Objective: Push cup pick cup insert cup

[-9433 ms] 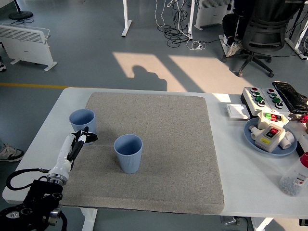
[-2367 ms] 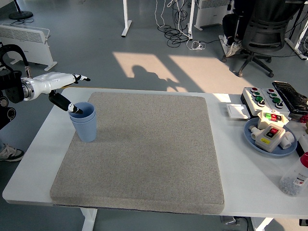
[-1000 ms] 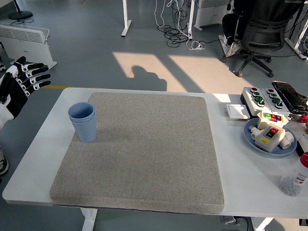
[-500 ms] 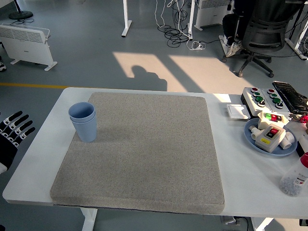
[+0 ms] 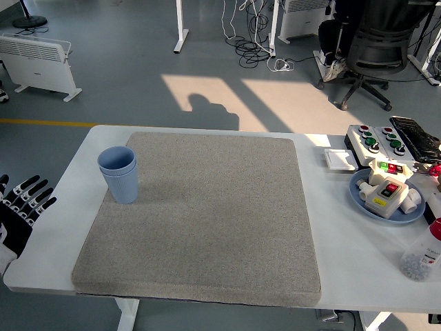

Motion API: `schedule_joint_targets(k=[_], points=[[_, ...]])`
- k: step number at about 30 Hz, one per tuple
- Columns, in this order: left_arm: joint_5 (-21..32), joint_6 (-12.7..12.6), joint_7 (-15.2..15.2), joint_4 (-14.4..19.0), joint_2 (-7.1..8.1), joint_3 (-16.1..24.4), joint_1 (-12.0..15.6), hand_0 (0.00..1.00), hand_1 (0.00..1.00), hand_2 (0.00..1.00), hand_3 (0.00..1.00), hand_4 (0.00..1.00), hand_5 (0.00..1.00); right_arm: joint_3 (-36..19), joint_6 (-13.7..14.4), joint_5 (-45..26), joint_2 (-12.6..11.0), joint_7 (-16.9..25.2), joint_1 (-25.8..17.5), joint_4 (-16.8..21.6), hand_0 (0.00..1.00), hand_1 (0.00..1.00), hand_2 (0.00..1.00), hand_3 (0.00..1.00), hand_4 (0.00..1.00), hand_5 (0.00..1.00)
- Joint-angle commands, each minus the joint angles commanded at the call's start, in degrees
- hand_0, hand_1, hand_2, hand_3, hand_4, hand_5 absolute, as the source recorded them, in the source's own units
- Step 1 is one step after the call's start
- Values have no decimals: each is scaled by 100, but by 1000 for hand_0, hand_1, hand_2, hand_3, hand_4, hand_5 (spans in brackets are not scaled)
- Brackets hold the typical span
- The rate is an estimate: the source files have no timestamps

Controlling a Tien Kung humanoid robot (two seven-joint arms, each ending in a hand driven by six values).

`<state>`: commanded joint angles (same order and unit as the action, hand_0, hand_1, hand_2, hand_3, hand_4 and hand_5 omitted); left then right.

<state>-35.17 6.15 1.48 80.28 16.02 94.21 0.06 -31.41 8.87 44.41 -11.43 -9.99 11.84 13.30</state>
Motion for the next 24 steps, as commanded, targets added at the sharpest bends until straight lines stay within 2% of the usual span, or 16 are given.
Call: schedule_joint_targets(k=[5, 6, 11, 12, 17, 18, 24], points=[[49, 4, 25, -27, -18, -39, 1, 832, 843, 845, 771, 651, 998, 1, 0, -2, -3, -3, 3, -1, 730, 664, 635, 572, 128, 366], [57, 6, 31, -29, -17, -46, -2, 880, 891, 910, 841, 657, 998, -4, -1, 5, -2, -6, 4, -1, 730, 664, 635, 571, 128, 366], [5, 48, -1, -39, -14, -69, -7, 880, 891, 910, 841, 657, 998, 1, 0, -1, -1, -7, 6, 1, 730, 664, 635, 571, 128, 366], [1, 55, -4, -40, -14, -72, -7, 902, 909, 933, 880, 661, 998, 1, 0, -1, -1, -7, 5, 1, 730, 664, 635, 572, 128, 366], [-20, 99, -11, -45, -17, -100, 13, 902, 909, 933, 880, 661, 998, -12, -5, 26, 1, -18, -12, 4, 730, 664, 635, 572, 128, 366], [-28, 122, -14, -44, -16, -103, 22, 925, 929, 957, 915, 671, 998, -20, -7, 42, 1, -22, -19, 4, 730, 663, 635, 572, 127, 367], [-23, 174, -54, -67, -19, -155, 38, 918, 923, 951, 901, 670, 998, -38, -13, 78, -2, -32, -43, 5, 730, 664, 635, 572, 127, 367]])
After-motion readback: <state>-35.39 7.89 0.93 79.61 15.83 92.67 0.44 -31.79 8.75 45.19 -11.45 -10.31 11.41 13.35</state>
